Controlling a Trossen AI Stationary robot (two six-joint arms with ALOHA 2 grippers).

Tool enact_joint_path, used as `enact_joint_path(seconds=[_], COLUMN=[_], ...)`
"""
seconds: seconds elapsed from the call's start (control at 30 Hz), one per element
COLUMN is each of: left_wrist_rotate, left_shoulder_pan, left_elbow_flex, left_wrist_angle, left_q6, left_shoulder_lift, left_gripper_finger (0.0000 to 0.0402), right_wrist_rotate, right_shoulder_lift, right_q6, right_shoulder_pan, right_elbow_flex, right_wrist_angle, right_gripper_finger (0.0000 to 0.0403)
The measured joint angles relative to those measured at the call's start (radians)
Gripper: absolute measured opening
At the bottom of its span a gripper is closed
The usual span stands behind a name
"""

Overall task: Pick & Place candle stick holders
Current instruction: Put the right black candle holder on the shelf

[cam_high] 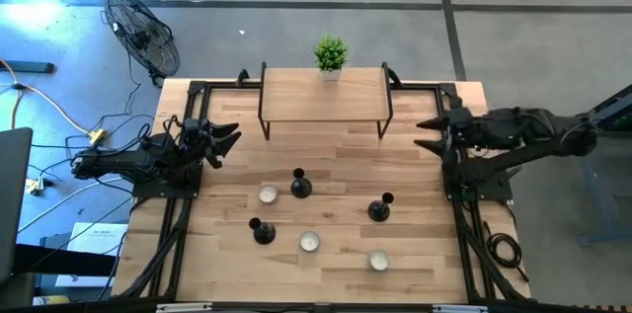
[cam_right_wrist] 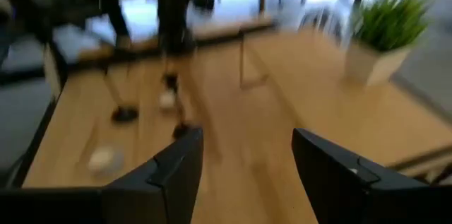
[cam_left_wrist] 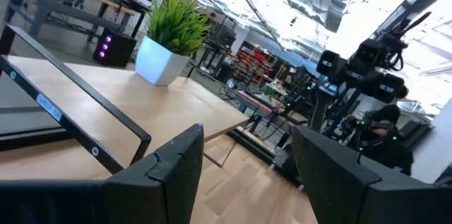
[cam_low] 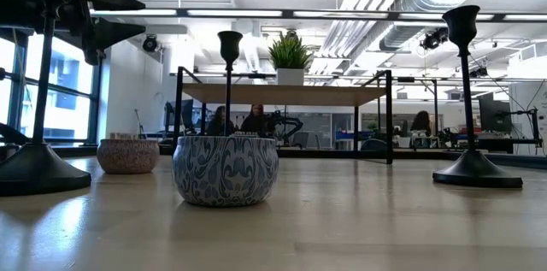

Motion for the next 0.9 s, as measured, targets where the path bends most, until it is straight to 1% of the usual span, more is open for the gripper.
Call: enact_joint_path(seconds=[0.1, 0.23, 0.33, 0.43, 0.5, 0.57, 0.63, 0.73, 0.83, 0.9], left_wrist_rotate=[0.027, 0.069, 0.088, 0.089, 0.091, 0.092, 0.105, 0.123, 0.137, 0.143], left_shoulder_pan=[0.000, 0.000, 0.000, 0.000, 0.000, 0.000, 0.000, 0.000, 0.000, 0.000], left_elbow_flex=[0.000, 0.000, 0.000, 0.000, 0.000, 0.000, 0.000, 0.000, 0.000, 0.000], left_wrist_angle=[-0.001, -0.002, -0.003, -0.003, -0.004, -0.012, -0.023, -0.046, -0.066, -0.074], left_q6=[-0.018, -0.022, -0.021, -0.021, -0.021, -0.022, -0.033, -0.059, -0.071, -0.071], left_shoulder_lift=[0.000, 0.000, 0.000, 0.000, 0.000, 0.000, 0.000, 0.000, 0.000, 0.000], left_gripper_finger=[0.0213, 0.0213, 0.0213, 0.0213, 0.0213, 0.0213, 0.0213, 0.0213, 0.0213, 0.0213], right_wrist_rotate=[-0.093, -0.229, -0.320, -0.388, -0.399, -0.387, -0.370, -0.370, -0.378, -0.406], right_shoulder_lift=[0.106, 0.222, 0.288, 0.342, 0.377, 0.411, 0.450, 0.505, 0.551, 0.582], right_q6=[0.079, 0.169, 0.227, 0.301, 0.368, 0.485, 0.552, 0.612, 0.649, 0.672], right_shoulder_pan=[0.000, 0.000, 0.000, 0.000, 0.000, 0.000, 0.000, -0.001, 0.000, 0.000], right_elbow_flex=[0.119, 0.231, 0.277, 0.287, 0.287, 0.287, 0.287, 0.287, 0.287, 0.287], right_wrist_angle=[-0.159, -0.277, -0.316, -0.344, -0.380, -0.433, -0.477, -0.512, -0.496, -0.475], right_gripper_finger=[0.0211, 0.0211, 0.0211, 0.0211, 0.0211, 0.0211, 0.0211, 0.0211, 0.0211, 0.0211])
